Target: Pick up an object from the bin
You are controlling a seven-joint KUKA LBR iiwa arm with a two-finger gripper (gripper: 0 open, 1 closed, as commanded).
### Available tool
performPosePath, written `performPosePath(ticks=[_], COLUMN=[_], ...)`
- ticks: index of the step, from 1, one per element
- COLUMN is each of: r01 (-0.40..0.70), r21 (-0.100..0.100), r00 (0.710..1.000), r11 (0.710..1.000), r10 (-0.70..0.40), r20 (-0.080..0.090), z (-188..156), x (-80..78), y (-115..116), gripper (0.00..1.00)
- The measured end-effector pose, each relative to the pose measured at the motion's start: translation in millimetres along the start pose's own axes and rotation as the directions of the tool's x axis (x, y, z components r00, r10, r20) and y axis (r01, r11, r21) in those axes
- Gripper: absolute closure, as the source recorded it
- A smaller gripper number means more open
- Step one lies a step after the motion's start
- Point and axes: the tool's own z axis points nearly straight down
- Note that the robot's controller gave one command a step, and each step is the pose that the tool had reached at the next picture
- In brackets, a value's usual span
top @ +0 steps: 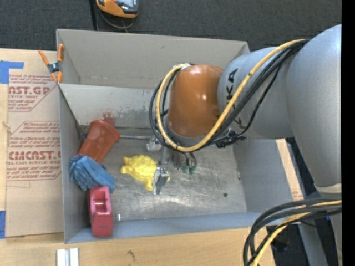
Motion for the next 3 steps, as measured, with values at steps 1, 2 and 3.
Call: performPosePath(ticks=[1, 2, 3], r01=[-0.067, -0.183, -0.195], r21=[-0.002, -0.003, -0.004], r00=[0.998, 0.983, 0.981], r11=[0.998, 0.983, 0.981], r10=[0.067, 0.183, 0.195], r20=[0.009, 0.01, 0.008], z=[-5, 67, 61], x=[-8.2, -9.2, -21.5], y=[-15, -10, -10], gripper=[0.0, 0.0, 1.0])
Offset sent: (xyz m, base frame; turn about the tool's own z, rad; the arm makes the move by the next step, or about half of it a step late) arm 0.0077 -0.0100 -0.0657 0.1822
